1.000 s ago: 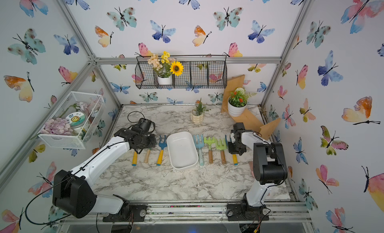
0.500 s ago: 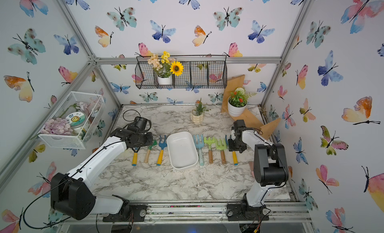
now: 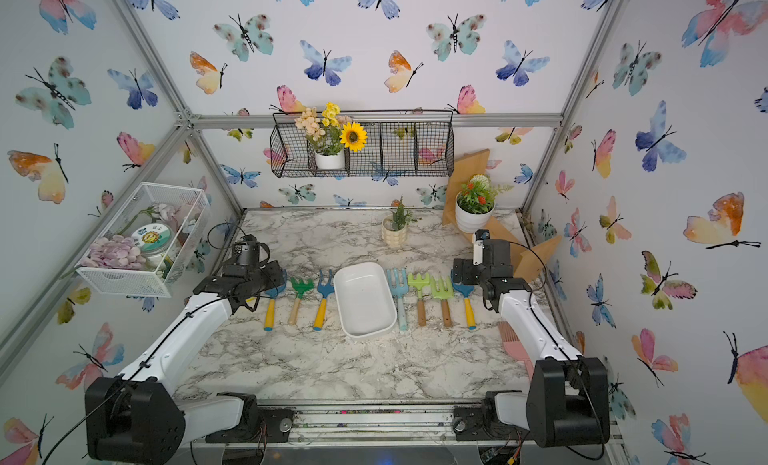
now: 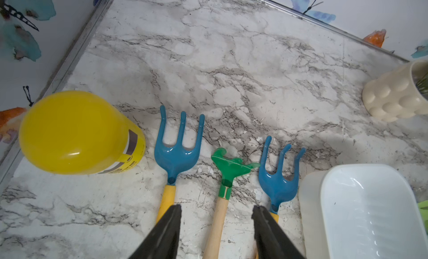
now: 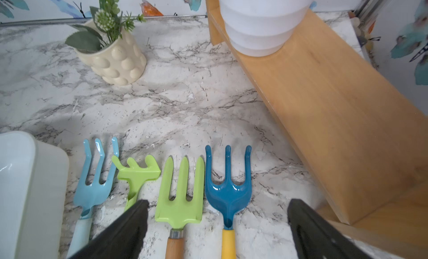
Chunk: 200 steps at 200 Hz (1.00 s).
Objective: Take the hand rake out of the storage box
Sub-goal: Reset both arms
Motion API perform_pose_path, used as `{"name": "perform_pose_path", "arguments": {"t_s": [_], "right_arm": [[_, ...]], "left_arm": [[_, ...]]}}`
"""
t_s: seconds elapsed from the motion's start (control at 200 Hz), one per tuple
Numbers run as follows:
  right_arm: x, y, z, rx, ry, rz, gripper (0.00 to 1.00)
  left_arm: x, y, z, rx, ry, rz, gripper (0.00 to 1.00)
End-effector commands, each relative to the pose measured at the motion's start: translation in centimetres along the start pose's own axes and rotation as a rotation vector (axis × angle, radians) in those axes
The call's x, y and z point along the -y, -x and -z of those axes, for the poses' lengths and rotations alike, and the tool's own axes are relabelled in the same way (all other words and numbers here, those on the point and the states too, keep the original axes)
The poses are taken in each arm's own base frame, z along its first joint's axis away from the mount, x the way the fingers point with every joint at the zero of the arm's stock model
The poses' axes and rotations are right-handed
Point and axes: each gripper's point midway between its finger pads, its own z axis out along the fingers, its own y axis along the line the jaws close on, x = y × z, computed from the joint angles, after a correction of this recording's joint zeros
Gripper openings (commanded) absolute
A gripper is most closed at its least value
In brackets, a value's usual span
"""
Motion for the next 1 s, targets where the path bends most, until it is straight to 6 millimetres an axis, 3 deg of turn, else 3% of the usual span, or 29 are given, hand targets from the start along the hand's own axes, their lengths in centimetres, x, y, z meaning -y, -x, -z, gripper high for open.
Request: {"name": "perform_pose_path", "arguments": {"t_s": [0.0,0.075,0.28,0.466,0.636,0.826,0.951,0.966,0.996], "right_arm": [[1.2,1.4,-0.6,0.135,-0.061,0.001,0.98],[1.8,0.7,-0.4,0.211,-0.093,0.022,0.99],[3.6,-1.7,-0.5,0.327,-0.198,0.069,0.98],[3.3,-1.5,-0.8,0.417,-0.168,0.035,0.99],[3.2,-2.1,-1.4,0.461,-0.161,0.045,0.99],[3.7,-4.1,-1.7,0.501,-0.180,0.034,0.99],[3.1,-4.1,-1.6,0.526,-0.153,0.056,0.99],[3.1,-4.2,-1.7,0.522,-0.153,0.056,0.99],[3.1,-4.2,-1.8,0.510,-0.152,0.057,0.99]], "left_arm": [[-2.1,2.4,0.8,0.190,0.092,-0.028,0.75],[-4.0,1.9,0.7,0.232,0.146,-0.002,1.00],[-6.4,-0.7,-0.8,0.256,0.227,-0.034,0.99],[-6.0,-1.0,0.2,0.477,0.149,-0.112,0.99],[-5.8,-2.1,-0.5,0.493,0.089,-0.142,0.99],[-5.0,-2.0,-1.4,0.527,0.008,-0.152,0.96],[-4.3,-1.9,-2.3,0.548,-0.030,-0.163,0.93],[-4.2,-1.7,-2.4,0.547,-0.035,-0.168,0.99],[-3.8,-1.6,-2.7,0.543,-0.051,-0.178,0.99]]}}
